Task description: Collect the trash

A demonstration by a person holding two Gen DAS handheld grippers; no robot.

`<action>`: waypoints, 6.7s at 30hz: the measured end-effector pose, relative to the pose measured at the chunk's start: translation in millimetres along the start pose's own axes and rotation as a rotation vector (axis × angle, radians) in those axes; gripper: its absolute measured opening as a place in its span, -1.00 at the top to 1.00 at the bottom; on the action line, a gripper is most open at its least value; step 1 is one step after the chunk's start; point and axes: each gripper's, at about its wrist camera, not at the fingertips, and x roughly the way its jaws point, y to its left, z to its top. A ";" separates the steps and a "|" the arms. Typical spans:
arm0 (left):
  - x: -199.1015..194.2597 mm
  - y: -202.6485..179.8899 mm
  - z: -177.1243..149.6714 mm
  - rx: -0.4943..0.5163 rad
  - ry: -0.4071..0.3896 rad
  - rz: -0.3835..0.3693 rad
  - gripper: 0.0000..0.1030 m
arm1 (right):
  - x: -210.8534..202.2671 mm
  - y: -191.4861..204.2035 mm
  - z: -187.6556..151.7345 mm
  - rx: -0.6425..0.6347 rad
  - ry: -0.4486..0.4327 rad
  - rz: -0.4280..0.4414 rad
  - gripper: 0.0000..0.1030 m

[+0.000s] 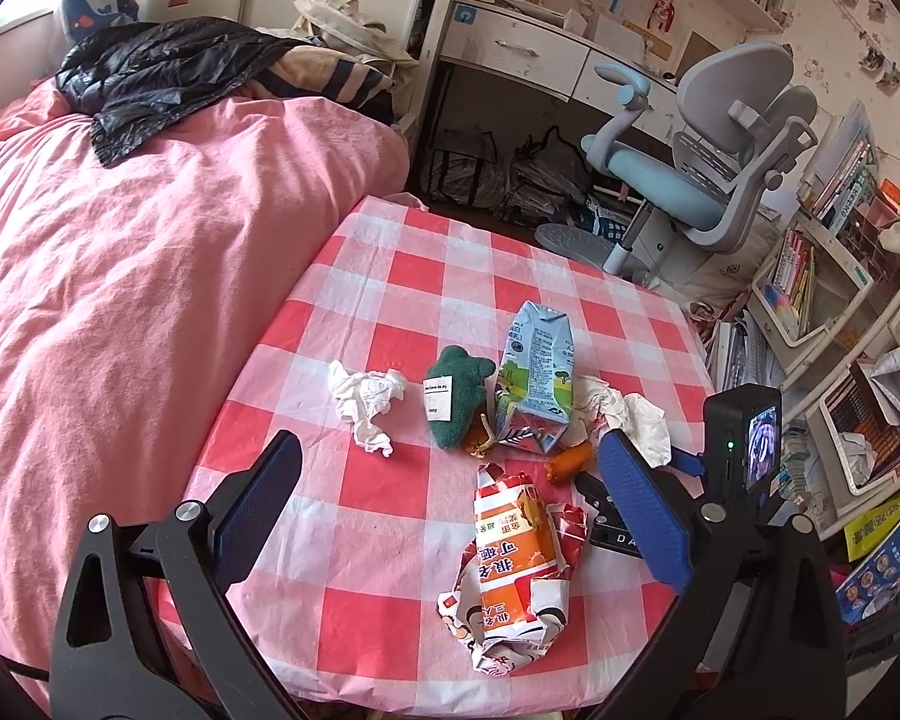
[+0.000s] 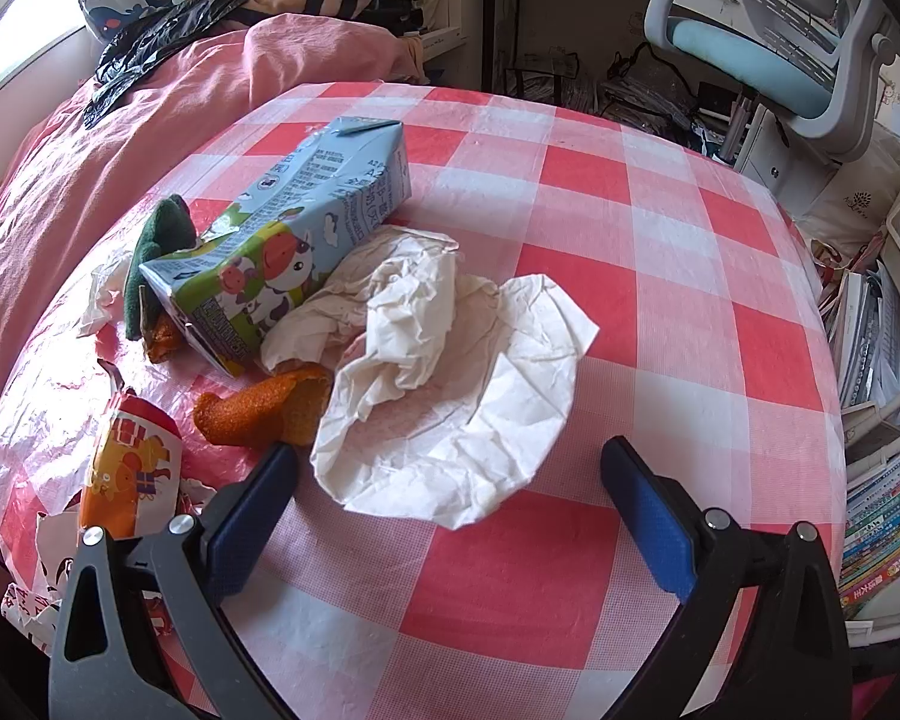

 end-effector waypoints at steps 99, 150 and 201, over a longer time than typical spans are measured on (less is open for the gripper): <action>150.1 52.1 17.3 0.006 0.236 0.203 -0.07 | -9.2 18.2 5.9 0.184 0.116 0.444 -0.03; 27.2 30.8 27.7 -0.047 -0.048 -0.047 0.67 | -64.2 46.9 15.1 0.091 -0.206 0.316 0.60; -37.3 9.1 -181.4 0.027 0.265 0.014 0.12 | -129.4 79.9 -204.7 0.077 0.018 0.315 0.20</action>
